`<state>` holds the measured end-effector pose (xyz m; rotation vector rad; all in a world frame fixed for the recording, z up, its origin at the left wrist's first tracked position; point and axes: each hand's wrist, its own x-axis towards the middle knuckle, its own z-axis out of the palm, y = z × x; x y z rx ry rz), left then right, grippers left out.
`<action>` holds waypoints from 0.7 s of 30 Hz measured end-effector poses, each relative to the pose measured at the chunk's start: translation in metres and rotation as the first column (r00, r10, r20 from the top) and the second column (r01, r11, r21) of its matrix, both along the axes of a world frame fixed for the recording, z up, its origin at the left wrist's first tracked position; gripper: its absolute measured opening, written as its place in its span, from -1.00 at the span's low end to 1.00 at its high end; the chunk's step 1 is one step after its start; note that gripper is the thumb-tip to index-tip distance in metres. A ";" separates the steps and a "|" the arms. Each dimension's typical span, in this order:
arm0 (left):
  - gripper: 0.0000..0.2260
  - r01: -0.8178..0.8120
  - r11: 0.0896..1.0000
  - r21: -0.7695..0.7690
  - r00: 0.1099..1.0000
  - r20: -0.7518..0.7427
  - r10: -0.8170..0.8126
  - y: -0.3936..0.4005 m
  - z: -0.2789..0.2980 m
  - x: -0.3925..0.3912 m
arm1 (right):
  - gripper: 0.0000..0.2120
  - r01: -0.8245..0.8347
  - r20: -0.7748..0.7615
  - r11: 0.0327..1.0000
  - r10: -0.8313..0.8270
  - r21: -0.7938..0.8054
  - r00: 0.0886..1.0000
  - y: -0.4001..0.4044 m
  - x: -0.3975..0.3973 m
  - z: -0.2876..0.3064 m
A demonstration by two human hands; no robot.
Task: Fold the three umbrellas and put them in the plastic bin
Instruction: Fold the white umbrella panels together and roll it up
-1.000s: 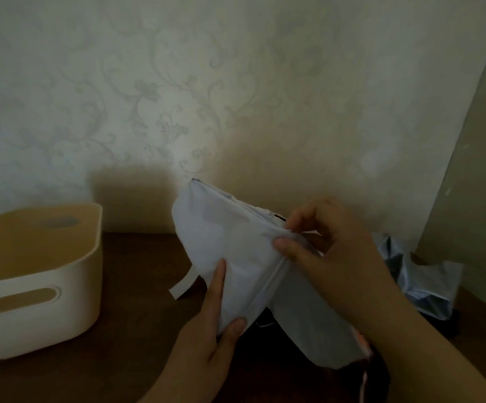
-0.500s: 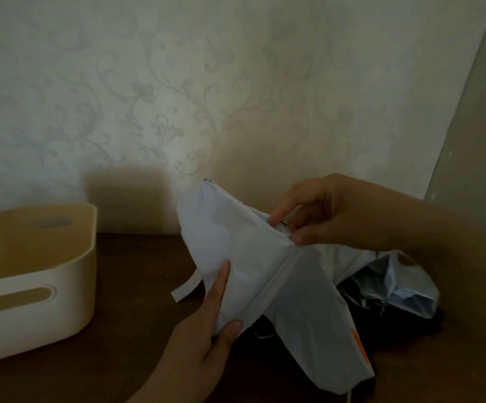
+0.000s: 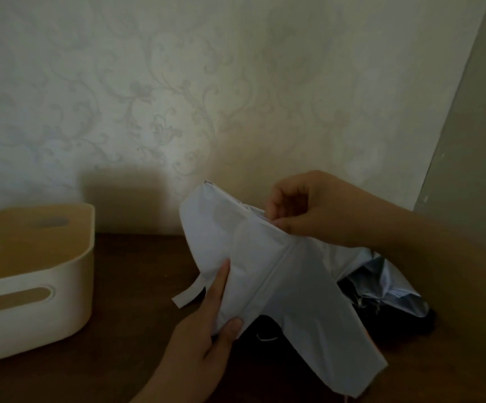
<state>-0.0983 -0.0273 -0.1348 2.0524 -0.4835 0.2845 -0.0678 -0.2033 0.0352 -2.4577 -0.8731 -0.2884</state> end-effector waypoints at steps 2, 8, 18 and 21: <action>-0.26 0.002 1.000 -0.012 1.000 0.015 -0.001 0.000 -0.002 0.002 | -0.75 -0.075 -0.029 0.997 0.074 -0.011 0.997 -0.002 -0.003 0.003; -0.32 0.032 0.999 -0.002 0.999 0.016 -0.032 -0.002 -0.002 0.000 | -0.73 -0.127 -0.037 0.973 0.122 -0.194 0.992 -0.008 -0.001 0.008; -0.20 0.048 0.996 0.081 0.995 0.078 -0.055 -0.001 -0.011 0.005 | -0.69 0.034 0.032 0.956 -0.026 -0.293 0.999 -0.004 0.005 -0.001; -0.21 -0.004 0.994 0.108 0.995 0.101 -0.007 0.002 -0.016 0.010 | -0.67 0.138 0.008 0.959 -0.140 -0.248 0.990 -0.001 0.012 -0.004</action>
